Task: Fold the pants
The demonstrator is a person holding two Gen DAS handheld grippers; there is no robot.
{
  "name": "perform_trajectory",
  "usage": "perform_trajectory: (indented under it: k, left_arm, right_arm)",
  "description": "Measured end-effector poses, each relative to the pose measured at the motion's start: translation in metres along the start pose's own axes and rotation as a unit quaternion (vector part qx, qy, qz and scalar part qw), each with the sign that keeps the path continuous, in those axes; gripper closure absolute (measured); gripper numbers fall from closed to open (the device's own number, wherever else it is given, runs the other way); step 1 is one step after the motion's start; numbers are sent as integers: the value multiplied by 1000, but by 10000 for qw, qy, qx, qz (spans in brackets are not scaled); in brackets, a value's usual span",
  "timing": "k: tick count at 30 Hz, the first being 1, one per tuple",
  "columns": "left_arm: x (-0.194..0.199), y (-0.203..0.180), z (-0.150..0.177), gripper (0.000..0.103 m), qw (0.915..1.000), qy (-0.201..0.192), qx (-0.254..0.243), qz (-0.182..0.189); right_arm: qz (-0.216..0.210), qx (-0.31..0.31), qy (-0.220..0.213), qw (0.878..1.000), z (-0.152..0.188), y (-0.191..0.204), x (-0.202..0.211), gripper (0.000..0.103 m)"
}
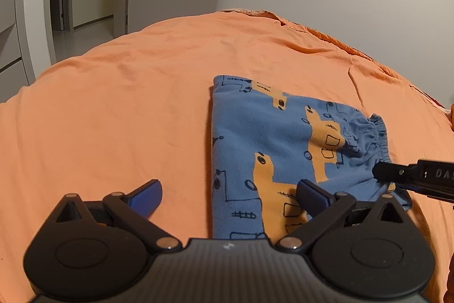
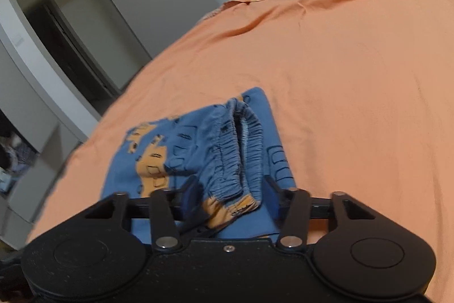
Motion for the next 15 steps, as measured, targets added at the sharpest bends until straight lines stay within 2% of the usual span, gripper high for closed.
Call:
perform_trajectory:
  k: [3, 6, 9, 12, 14, 15]
  left_arm:
    - [7, 1, -4, 0, 9999, -136, -9, 8]
    - [14, 1, -8, 0, 9995, -278, 8, 124]
    - [12, -1, -7, 0, 9996, -229, -68, 137]
    - [1, -1, 0, 0, 9998, 81, -199, -58]
    - [-2, 1, 3, 1, 9993, 252, -224, -159]
    - [-1, 2, 2, 1, 9994, 244, -211, -141]
  right_arm:
    - [96, 353, -91, 9993, 2, 6, 6, 82]
    - [15, 411, -216, 9989, -5, 5, 23, 83]
    - [94, 567, -149, 9982, -4, 3, 31, 83]
    - [120, 648, 205, 9976, 12, -3, 15, 81]
    - [134, 897, 59, 9959, 17, 1, 14, 79]
    - [149, 1039, 11, 9945, 18, 3, 16, 70]
Point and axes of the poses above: each gripper's, at about its wrist camera, not at the fingertips, and x roughly against the way its jaws point, y to its left, z to its underside, the point moved 5 cm from there along -x, roughly the way its jaws point, and after that the axes turned 2 degrees about -y, right-handed, at the moved point
